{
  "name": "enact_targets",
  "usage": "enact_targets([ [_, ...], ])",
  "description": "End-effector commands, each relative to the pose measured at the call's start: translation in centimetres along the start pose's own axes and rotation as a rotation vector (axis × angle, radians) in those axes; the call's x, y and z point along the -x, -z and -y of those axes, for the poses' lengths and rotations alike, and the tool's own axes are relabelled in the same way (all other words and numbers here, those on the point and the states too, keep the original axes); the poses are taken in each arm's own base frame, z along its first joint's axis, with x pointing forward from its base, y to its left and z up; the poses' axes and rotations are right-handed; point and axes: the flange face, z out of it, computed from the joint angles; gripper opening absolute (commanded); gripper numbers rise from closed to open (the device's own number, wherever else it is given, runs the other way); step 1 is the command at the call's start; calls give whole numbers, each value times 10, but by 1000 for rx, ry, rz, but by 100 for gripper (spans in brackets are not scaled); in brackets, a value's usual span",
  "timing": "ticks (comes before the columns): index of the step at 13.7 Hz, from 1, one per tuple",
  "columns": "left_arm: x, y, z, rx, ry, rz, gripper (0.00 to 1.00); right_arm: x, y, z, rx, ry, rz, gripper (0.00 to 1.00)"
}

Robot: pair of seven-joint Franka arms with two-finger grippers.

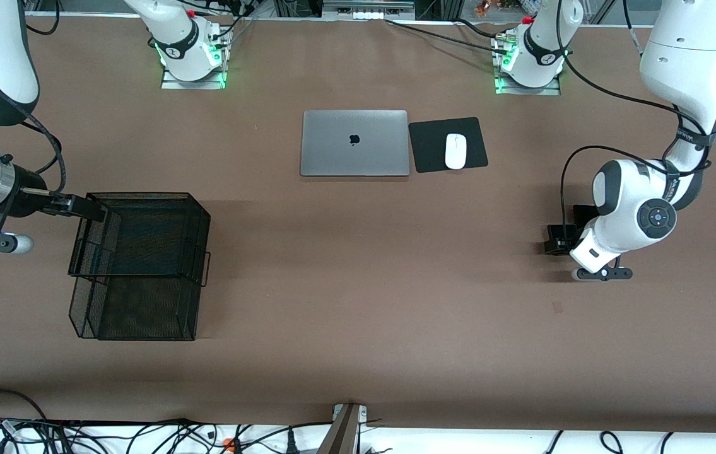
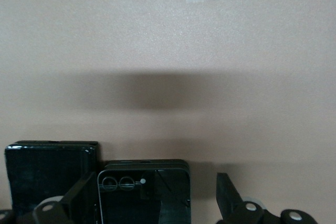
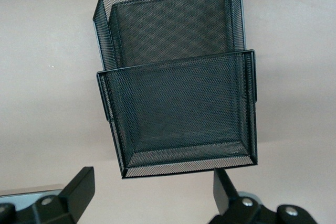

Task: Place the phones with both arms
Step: 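Lower the left gripper and grasp the black flip phone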

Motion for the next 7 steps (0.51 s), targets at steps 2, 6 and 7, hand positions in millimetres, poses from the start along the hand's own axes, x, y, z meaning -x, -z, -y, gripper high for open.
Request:
enact_targets([
  [2,-2,-3,2,14,18,-2,100,8,4,1,-10,-3,6,100],
  [6,-2,-10,6,16,25,-5,100,8,3,2,-10,-2,8,100],
  [7,-2,-15,6,17,25,-10,100,8,3,2,-10,-2,8,100],
])
